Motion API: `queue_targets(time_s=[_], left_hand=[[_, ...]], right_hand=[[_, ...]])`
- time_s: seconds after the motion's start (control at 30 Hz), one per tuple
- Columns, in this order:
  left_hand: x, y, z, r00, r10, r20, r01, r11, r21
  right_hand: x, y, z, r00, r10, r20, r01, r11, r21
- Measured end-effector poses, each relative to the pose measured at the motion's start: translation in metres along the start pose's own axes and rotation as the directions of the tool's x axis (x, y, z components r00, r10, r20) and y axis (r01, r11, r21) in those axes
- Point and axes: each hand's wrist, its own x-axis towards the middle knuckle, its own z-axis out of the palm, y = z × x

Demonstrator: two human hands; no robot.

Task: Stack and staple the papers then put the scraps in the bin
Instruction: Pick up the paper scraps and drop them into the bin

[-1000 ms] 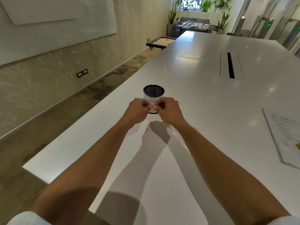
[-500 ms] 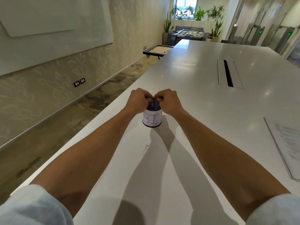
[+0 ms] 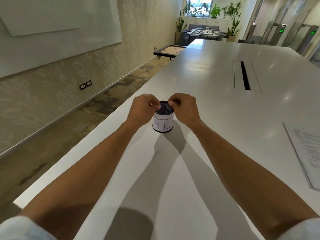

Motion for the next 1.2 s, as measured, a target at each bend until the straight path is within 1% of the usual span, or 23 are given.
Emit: queue_targets(time_s=[0.07, 0.13, 0.2, 0.27, 0.33, 0.37, 0.47, 0.57, 0.67, 0.77, 0.87, 0.97, 1.03, 1.2], left_hand=[[-0.018, -0.007, -0.004, 0.998, 0.010, 0.070, -0.007, 0.999, -0.045], [-0.037, -0.019, -0.008, 0.976, 0.017, 0.219, -0.012, 1.000, -0.022], [-0.053, -0.030, -0.011, 0.918, 0.023, 0.396, -0.043, 0.998, 0.042], [-0.066, -0.038, -0.013, 0.838, -0.030, 0.544, -0.044, 0.992, 0.122], [-0.078, -0.040, -0.014, 0.780, -0.115, 0.615, -0.025, 0.976, 0.215], [-0.084, -0.041, -0.014, 0.768, -0.138, 0.626, -0.020, 0.971, 0.239], [-0.095, -0.039, -0.013, 0.779, -0.134, 0.612, -0.031, 0.968, 0.250], [-0.100, -0.035, -0.007, 0.816, -0.141, 0.561, -0.006, 0.968, 0.252], [-0.106, -0.035, 0.003, 0.867, -0.099, 0.489, -0.012, 0.976, 0.219], [-0.114, -0.037, 0.009, 0.919, -0.050, 0.390, -0.013, 0.988, 0.157], [-0.118, -0.039, 0.013, 0.944, -0.054, 0.327, 0.025, 0.995, 0.093], [-0.121, -0.039, 0.012, 0.954, -0.061, 0.295, 0.049, 0.998, 0.046], [-0.122, -0.040, 0.008, 0.954, -0.051, 0.296, 0.032, 0.997, 0.066], [-0.121, -0.045, 0.003, 0.933, -0.071, 0.354, 0.013, 0.986, 0.164]], right_hand=[[-0.014, 0.001, -0.005, 0.997, -0.019, 0.073, 0.018, 1.000, 0.019], [-0.029, 0.006, -0.006, 0.979, -0.021, 0.205, 0.030, 0.999, -0.040], [-0.042, 0.013, -0.004, 0.943, 0.007, 0.333, 0.029, 0.994, -0.102], [-0.054, 0.020, 0.001, 0.902, 0.044, 0.429, 0.024, 0.988, -0.154], [-0.067, 0.025, 0.007, 0.866, 0.068, 0.496, 0.050, 0.974, -0.222], [-0.073, 0.025, 0.010, 0.852, 0.086, 0.516, 0.066, 0.961, -0.269], [-0.088, 0.019, 0.015, 0.824, 0.110, 0.556, 0.123, 0.923, -0.365], [-0.097, 0.001, 0.015, 0.787, 0.083, 0.611, 0.211, 0.895, -0.393], [-0.110, -0.012, 0.022, 0.808, 0.069, 0.585, 0.227, 0.880, -0.416], [-0.121, -0.012, 0.033, 0.831, 0.079, 0.550, 0.175, 0.902, -0.394], [-0.118, -0.005, 0.030, 0.839, 0.068, 0.540, 0.123, 0.943, -0.309], [-0.115, 0.005, 0.019, 0.908, 0.077, 0.412, 0.027, 0.970, -0.240], [-0.115, 0.013, 0.013, 0.930, 0.122, 0.347, -0.041, 0.972, -0.232], [-0.118, 0.023, 0.006, 0.904, 0.174, 0.391, -0.070, 0.961, -0.267]])
